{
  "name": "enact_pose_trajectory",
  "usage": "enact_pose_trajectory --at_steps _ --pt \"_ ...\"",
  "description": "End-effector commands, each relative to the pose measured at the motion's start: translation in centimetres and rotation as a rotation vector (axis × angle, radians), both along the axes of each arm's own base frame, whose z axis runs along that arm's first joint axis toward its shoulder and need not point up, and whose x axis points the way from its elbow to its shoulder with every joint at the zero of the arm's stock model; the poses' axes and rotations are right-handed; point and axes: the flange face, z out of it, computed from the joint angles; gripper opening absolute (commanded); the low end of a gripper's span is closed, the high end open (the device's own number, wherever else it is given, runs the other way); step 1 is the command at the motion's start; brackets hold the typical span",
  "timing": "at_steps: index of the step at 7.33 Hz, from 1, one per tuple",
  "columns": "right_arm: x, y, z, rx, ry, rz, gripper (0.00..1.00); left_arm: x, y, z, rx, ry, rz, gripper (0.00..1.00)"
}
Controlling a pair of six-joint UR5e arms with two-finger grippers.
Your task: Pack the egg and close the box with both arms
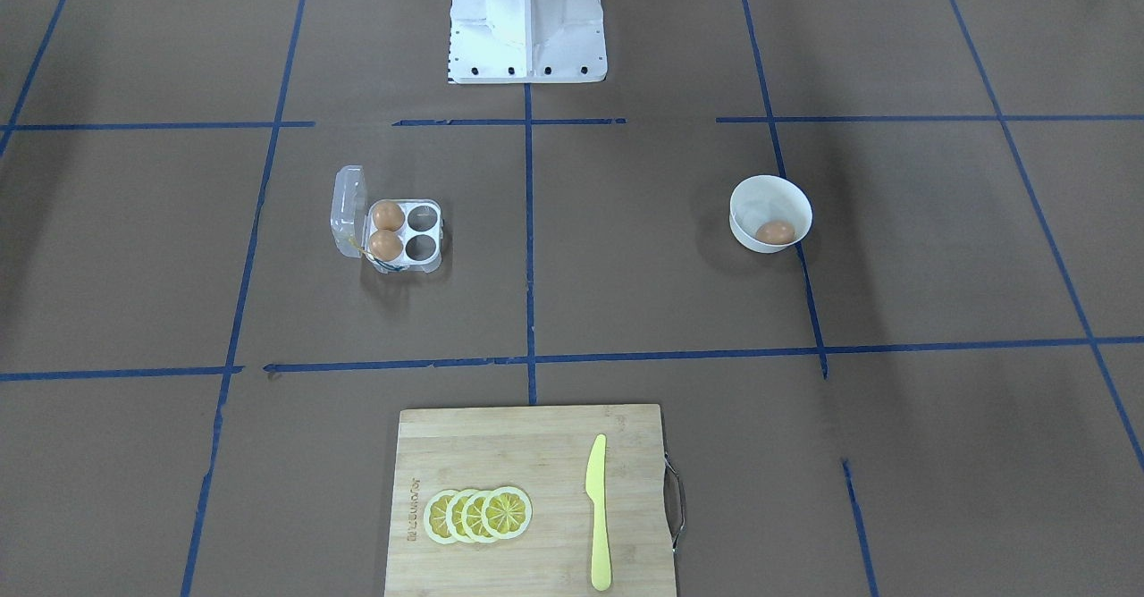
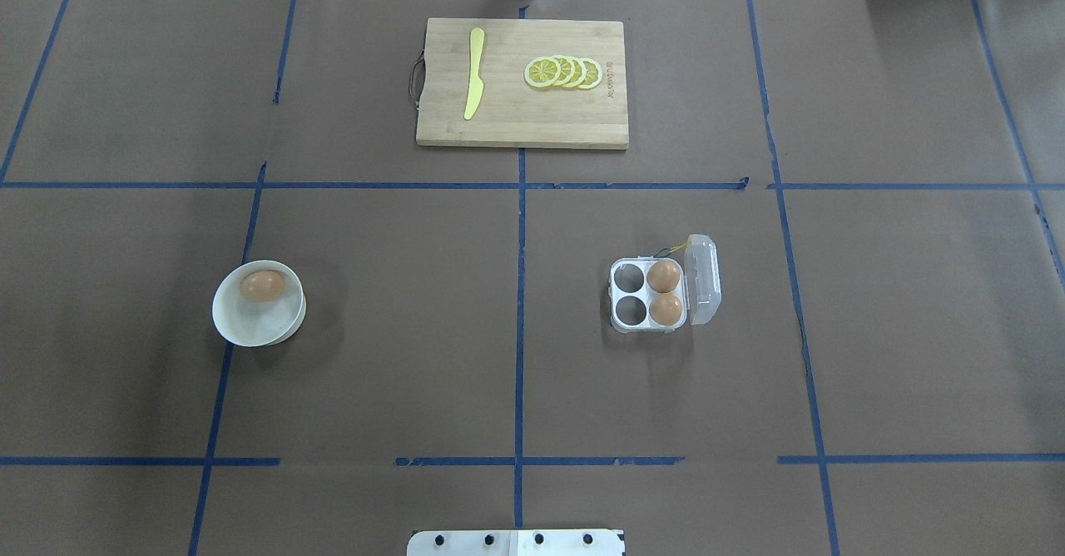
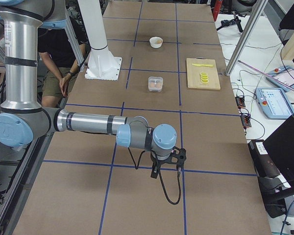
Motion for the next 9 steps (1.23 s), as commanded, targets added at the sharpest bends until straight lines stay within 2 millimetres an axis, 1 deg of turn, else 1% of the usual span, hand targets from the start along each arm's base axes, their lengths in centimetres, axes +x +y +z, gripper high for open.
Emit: enact_pose_trajectory --at_steps 1,2,3,4,5,6,7,8,9 --pt "0.7 -0.3 -0.8 0.016 -0.002 0.016 1.00 0.0 -0.5 -0.9 0.018 0.000 -0.001 1.00" --pt "0.7 -0.7 -1.6 0.028 -0.003 0.021 1.00 0.1 -1.3 -3.8 0.076 0.008 0.001 1.00" --pt "0.7 -1.1 -4.2 0.077 -0.001 0.026 1.00 0.2 -3.4 -8.2 0.187 0.009 0.003 1.00" --pt "0.6 -1.3 -6.1 0.113 0.000 0.024 1.00 2.7 -4.5 -10.2 0.322 0.017 0.045 1.00" --pt "0.5 -1.8 -7.0 0.132 -0.001 0.020 1.00 4.0 -4.7 -11.6 0.390 0.027 0.043 1.00" --pt "0.4 -2.1 -7.4 0.143 -0.001 0.017 1.00 6.6 -4.6 -13.2 0.416 0.042 0.080 1.00" --pt "0.4 -3.5 -8.4 0.160 -0.002 0.013 1.00 9.0 -5.1 -15.6 0.451 0.063 0.115 1.00" --pt "0.2 -3.6 -8.6 0.153 -0.020 0.023 1.00 9.4 -5.1 -16.2 0.403 0.086 0.069 1.00" --pt "0.2 -3.0 -8.3 0.153 -0.030 0.019 1.00 12.9 -4.4 -18.1 0.312 0.133 0.010 1.00"
